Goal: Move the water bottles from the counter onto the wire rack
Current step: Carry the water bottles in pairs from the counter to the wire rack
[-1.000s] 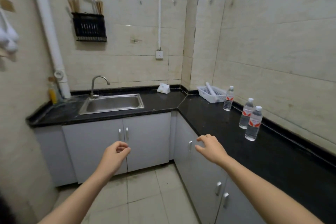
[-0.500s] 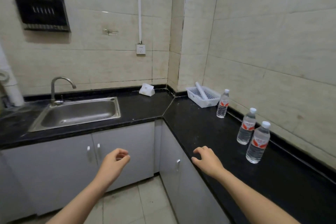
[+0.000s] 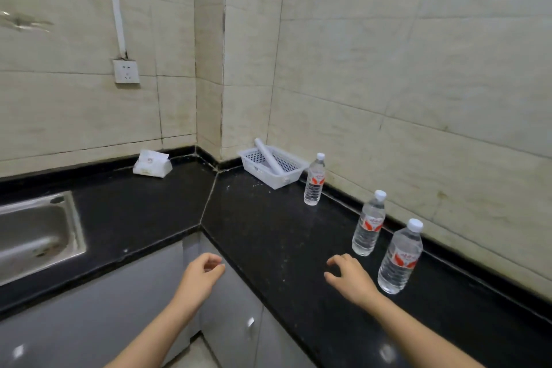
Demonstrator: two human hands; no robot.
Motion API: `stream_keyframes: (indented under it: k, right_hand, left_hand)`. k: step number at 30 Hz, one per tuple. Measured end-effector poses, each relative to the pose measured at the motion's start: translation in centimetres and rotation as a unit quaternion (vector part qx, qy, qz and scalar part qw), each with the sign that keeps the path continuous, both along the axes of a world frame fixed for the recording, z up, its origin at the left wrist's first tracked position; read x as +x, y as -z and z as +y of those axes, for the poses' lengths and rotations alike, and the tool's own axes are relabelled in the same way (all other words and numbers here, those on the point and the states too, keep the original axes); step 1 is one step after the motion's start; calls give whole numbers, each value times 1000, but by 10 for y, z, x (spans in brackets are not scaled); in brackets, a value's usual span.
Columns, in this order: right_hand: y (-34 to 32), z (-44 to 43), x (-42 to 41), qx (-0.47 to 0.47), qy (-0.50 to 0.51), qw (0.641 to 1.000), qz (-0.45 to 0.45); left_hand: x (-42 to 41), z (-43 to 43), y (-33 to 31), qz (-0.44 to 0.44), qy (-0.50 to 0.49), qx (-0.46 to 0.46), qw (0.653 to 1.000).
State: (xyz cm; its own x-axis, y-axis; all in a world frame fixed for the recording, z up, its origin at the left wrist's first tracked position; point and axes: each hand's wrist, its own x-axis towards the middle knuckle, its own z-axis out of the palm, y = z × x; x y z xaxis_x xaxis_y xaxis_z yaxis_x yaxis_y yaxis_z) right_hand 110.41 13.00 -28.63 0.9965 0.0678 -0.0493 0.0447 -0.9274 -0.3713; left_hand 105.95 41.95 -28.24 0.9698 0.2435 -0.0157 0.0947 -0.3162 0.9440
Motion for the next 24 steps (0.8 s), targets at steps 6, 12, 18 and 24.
stream_keyframes:
  k: [6, 12, 18, 24]
  right_hand:
    - [-12, 12, 51, 36, 131, 991, -4]
    - [13, 14, 58, 64, 227, 970, 52]
    - [21, -9, 87, 130, 307, 942, 26]
    - [38, -45, 152, 300, 453, 838, -52]
  left_hand:
    - [123, 16, -8, -10, 72, -6, 997]
    - [182, -4, 28, 39, 154, -14, 987]
    - [222, -26, 45, 75, 191, -24, 978]
    - [274, -37, 44, 105, 204, -4, 973]
